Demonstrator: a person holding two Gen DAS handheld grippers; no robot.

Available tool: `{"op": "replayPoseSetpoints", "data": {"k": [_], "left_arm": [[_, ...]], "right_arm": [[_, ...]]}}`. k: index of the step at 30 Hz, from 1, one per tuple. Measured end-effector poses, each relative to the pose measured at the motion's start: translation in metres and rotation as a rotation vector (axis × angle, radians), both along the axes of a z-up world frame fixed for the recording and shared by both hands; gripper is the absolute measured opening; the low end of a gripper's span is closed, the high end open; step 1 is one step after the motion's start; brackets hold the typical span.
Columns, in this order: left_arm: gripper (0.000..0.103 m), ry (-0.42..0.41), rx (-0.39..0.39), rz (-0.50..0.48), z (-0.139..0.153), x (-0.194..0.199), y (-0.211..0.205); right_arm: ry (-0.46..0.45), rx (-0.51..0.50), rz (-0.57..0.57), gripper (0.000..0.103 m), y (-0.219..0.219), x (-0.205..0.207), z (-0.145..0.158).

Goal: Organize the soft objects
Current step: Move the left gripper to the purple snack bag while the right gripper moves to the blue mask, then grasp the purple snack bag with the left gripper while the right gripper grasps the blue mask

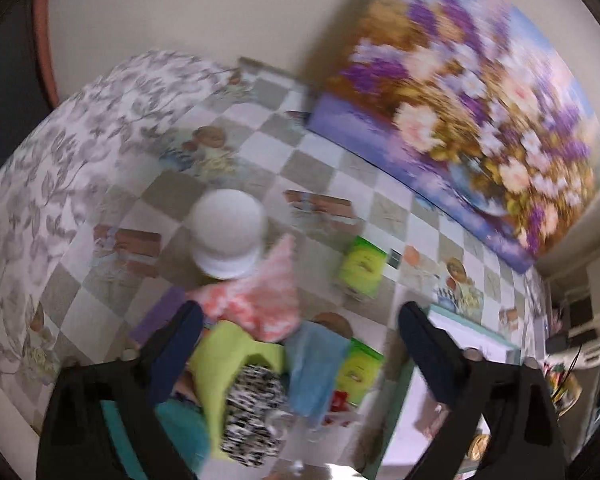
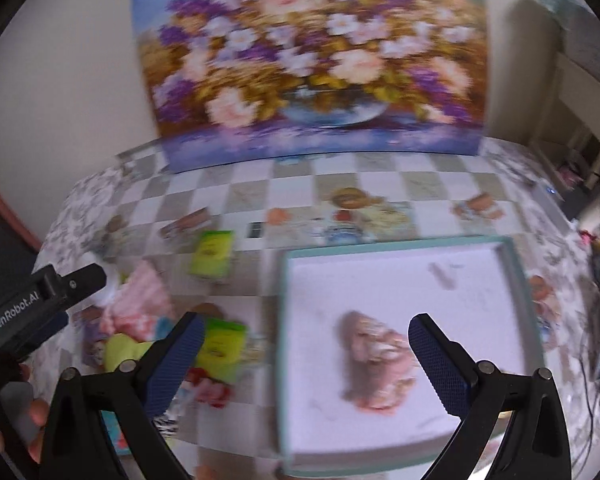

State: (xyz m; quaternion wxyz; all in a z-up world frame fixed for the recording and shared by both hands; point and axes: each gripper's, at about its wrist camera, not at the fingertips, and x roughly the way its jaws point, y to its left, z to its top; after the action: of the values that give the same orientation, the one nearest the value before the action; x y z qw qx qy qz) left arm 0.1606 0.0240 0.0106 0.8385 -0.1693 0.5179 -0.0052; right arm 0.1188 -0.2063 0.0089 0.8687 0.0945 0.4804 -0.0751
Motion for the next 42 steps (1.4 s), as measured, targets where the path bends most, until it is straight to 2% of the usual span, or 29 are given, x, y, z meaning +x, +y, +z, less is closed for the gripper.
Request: {"op": "replayPoseSetpoints", "data": {"k": [4, 10, 13, 17, 20, 26, 32, 38, 39, 42], "left_arm": [[0.101, 0.024, 0.009, 0.08, -0.008, 0.001, 0.035], [0.101, 0.098, 0.002, 0.114, -0.033, 0.006, 0.065], [0.101, 0.147, -0.005, 0.108, -0.047, 0.01, 0.07], [0.101, 0.221, -0.052, 0.141, -0.068, 0.012, 0.08], [0.101, 0.257, -0.024, 0.173, -0.079, 0.012, 0.083], [0.101, 0.292, -0.056, 0.207, -0.09, 0.013, 0.085], [0.1, 0.302, -0.053, 0.225, -0.093, 0.014, 0.086], [0.078, 0.302, -0.066, 0.219, -0.094, 0.014, 0.084], [0.07, 0.3, -0.069, 0.218, -0.093, 0.014, 0.083], [0.065, 0.289, -0.073, 0.209, -0.091, 0.014, 0.081]], "right_arm": [[0.015, 0.003, 0.045, 0.103, 0.025, 0.014, -0.01], [0.072, 0.043, 0.123, 0.102, 0.053, 0.026, -0.036], [0.104, 0.087, 0.16, 0.096, 0.066, 0.031, -0.051], [0.146, 0.098, 0.208, 0.086, 0.081, 0.036, -0.07], [0.16, 0.125, 0.22, 0.083, 0.084, 0.038, -0.078], [0.178, 0.131, 0.249, 0.072, 0.092, 0.041, -0.087], [0.19, 0.123, 0.268, 0.06, 0.098, 0.041, -0.093], [0.179, 0.125, 0.292, 0.048, 0.103, 0.041, -0.093], [0.177, 0.126, 0.297, 0.046, 0.103, 0.041, -0.093], [0.17, 0.128, 0.306, 0.037, 0.106, 0.04, -0.093]]}}
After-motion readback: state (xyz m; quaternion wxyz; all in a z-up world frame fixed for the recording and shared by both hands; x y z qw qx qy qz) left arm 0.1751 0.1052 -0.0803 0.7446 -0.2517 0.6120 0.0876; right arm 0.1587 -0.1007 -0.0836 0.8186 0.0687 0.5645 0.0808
